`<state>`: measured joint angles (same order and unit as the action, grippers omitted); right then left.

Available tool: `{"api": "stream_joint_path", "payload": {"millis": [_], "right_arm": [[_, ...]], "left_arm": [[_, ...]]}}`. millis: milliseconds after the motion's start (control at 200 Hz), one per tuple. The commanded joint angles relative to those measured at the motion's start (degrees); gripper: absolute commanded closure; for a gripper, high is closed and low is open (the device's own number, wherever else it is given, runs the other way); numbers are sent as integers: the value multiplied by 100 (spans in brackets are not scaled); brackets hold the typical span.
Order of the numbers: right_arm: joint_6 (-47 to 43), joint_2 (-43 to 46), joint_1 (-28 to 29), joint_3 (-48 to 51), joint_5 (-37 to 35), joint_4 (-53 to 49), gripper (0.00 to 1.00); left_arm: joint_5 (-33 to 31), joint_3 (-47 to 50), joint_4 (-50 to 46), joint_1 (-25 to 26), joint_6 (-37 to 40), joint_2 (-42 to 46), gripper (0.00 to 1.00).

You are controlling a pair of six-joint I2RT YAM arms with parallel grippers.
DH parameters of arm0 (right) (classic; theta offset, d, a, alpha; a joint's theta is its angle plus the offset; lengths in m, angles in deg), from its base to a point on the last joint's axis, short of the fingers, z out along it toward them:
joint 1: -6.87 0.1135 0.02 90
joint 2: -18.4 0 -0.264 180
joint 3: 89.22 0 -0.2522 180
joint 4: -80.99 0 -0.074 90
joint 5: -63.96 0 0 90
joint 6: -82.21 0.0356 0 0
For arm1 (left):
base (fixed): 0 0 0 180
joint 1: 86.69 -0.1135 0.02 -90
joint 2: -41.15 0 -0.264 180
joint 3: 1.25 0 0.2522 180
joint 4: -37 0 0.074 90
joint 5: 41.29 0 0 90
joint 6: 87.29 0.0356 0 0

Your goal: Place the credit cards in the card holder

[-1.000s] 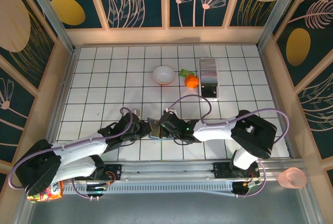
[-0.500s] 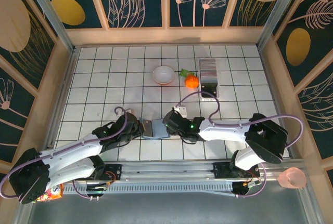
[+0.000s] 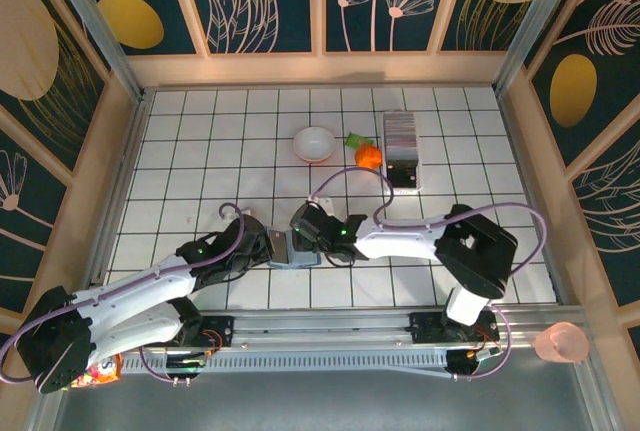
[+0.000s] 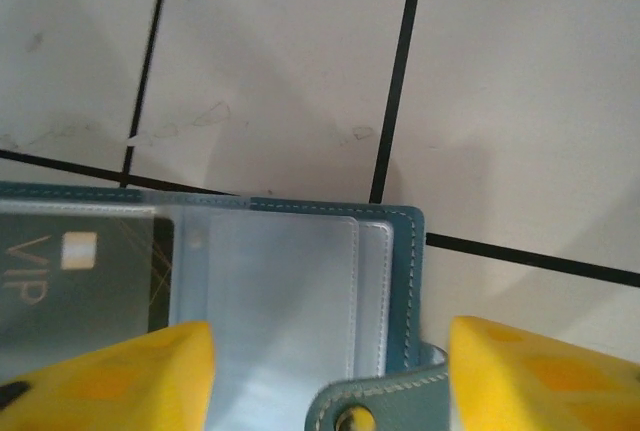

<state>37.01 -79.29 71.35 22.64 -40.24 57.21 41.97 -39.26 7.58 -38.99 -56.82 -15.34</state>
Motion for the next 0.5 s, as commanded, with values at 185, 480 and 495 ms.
{"api": "stream_joint_path", "payload": {"millis": [185, 480, 495], "right_arm": [[-26, 244, 16, 22, -519, -652, 66], [88, 405, -2, 326, -472, -756, 78], [90, 424, -5, 351, -455, -723, 78]], "left_arm": [[-64, -27, -226, 12, 99, 147, 100], [-72, -33, -274, 12, 139, 107, 100], [-73, -42, -289, 14, 145, 104, 100]]}}
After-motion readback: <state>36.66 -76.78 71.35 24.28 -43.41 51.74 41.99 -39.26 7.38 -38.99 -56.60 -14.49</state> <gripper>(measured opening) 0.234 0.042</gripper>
